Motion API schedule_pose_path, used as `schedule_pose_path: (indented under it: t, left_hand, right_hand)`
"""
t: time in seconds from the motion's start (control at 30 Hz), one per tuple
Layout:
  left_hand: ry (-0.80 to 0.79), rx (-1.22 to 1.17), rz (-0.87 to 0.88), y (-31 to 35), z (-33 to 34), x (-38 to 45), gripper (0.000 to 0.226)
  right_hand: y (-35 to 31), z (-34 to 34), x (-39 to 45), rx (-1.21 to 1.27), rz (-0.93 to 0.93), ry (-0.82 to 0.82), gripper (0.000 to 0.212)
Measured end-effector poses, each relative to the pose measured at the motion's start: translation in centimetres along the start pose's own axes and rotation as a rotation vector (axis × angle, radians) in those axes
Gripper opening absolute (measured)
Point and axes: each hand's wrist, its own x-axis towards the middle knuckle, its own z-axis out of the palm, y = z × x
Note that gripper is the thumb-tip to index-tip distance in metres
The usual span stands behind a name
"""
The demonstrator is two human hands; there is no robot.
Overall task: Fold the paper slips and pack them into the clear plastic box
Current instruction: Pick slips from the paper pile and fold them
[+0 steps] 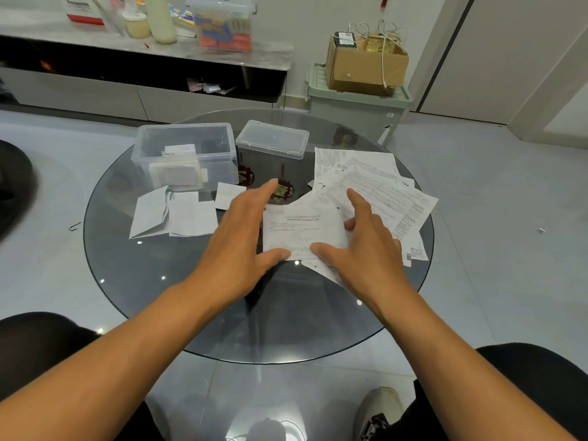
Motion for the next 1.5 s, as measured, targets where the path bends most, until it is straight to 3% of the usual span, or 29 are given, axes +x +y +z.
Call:
schedule_pose_path:
  t: [0.17,0.27,0.4,0.47,0.57,0.67,0.73,0.8,0.9,1.0,1.1,1.2,1.27,1.37,1.5]
  left_hand:
    - [-0.083,0.238,0.231,-1.1,0.2,0.4,0.047]
    - [-0.162,0.269,0.241,-1.1,0.5,0.2,0.044]
    - [-0.185,0.259,0.268,-0.6,0.0,0.4,0.04]
    - [-0.193,0.185,0.216,-0.4,-0.1,0.4,0.046]
    - [-0.16,-0.108,0.056,0.0,-0.6,0.4,0.077]
    - [-0.148,-0.11,0.051,-0.2,-1.2,0.6,0.1]
    - [-0.147,0.011,0.106,-0.5,-1.3,0.6,0.086]
    - [-0.127,0.111,0.182,-0.9,-1.2,0.6,0.048]
    - [-0.113,0.078,0.174,-0.9,-1.2,0.6,0.015]
    - [-0.189,-0.145,-0.009,-0.2,-1.7,0.6,0.015]
    - [-0.304,-0.231,-0.085,0.4,-2.3,0.4,0.02]
    - [-0.35,-0.253,-0.126,0.6,-2.8,0.4,0.038]
    - [-0.33,-0.237,-0.162,0.4,-2.9,0.6,0.054]
    - [-0.254,-0.182,-0.188,0.1,-2.4,0.6,0.039]
    - [-0.282,-0.121,-0.211,0.2,-2.3,0.4,0.048]
  right_hand:
    - [0.6,0.1,0.4,0.083,0.035,0.017,0.076]
    - [0.7,0.3,0.6,0.22,0.016,0.023,0.071]
    - [-0.1,-0.4,-0.3,0.388,-0.151,0.035,0.068]
    - [-0.5,-0.6,-0.9,0.398,-0.234,-0.049,0.056]
    - [-0.3,0.3,-1.2,0.221,-0.332,-0.151,0.038]
    - [0.4,1.3,-1.1,0.038,-0.4,-0.174,0.037]
    - [0.9,1.5,-0.8,0.034,-0.407,-0.174,0.037]
    - [0.9,1.4,-0.6,0.049,-0.397,-0.171,0.044]
    - [0.8,1.3,-0.5,0.039,-0.358,-0.165,0.051]
    - [0.6,1.0,-0.4,0.073,-0.311,-0.14,0.04]
    - [0.1,0.9,-0.2,0.072,-0.325,-0.129,0.011]
    - [0.0,0.8,-0.3,0.049,-0.327,-0.139,0.034]
    - [0.2,0.9,-0.2,0.06,-0.275,-0.152,0.034]
    - [0.5,1.6,0.1,0.157,-0.158,-0.161,0.018]
    - [-0.2,2.1,0.0,0.149,-0.135,-0.13,0.043]
